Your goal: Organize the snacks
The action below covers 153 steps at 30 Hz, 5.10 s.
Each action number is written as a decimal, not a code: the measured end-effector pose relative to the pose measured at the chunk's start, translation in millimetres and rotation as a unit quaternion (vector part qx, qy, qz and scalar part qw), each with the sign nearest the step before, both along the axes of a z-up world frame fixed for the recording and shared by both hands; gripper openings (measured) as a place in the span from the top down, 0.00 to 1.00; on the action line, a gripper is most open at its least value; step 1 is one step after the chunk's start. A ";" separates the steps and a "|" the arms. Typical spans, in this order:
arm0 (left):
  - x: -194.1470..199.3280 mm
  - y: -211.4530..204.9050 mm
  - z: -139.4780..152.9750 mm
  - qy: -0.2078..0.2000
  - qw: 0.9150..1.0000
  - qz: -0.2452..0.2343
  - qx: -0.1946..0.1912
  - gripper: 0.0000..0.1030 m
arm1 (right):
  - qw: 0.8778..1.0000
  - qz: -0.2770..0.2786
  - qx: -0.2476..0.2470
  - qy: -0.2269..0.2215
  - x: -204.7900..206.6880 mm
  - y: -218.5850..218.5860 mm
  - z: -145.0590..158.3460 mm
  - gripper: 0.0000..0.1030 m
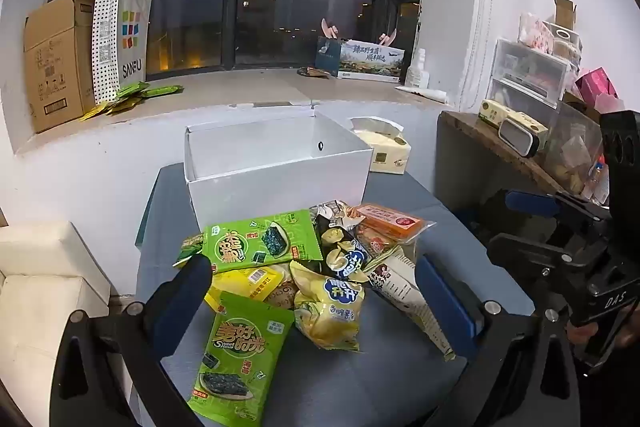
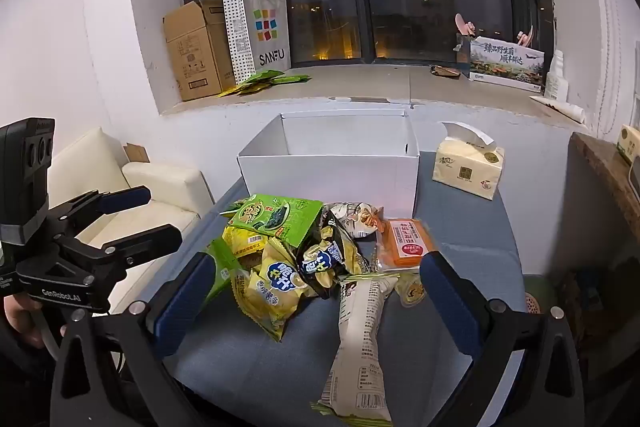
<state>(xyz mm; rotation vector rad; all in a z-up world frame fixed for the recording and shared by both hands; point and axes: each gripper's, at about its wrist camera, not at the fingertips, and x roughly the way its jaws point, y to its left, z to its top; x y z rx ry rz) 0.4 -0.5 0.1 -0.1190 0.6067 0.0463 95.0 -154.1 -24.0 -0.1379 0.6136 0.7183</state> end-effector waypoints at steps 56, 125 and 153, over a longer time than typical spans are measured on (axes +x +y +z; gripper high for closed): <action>-0.9 -4.4 0.4 -0.005 1.000 -0.009 0.000 0.00 | 1.000 -0.002 0.002 0.007 0.7 -1.7 -5.0 0.00; -2.5 17.5 -33.0 0.045 0.999 -0.002 -0.005 0.00 | 0.964 -0.059 -0.101 0.238 80.8 -7.0 -153.4 0.45; 23.6 56.5 -151.8 0.202 0.977 -0.038 0.050 0.05 | 0.990 0.007 -0.031 0.137 26.5 -46.9 -56.5 0.68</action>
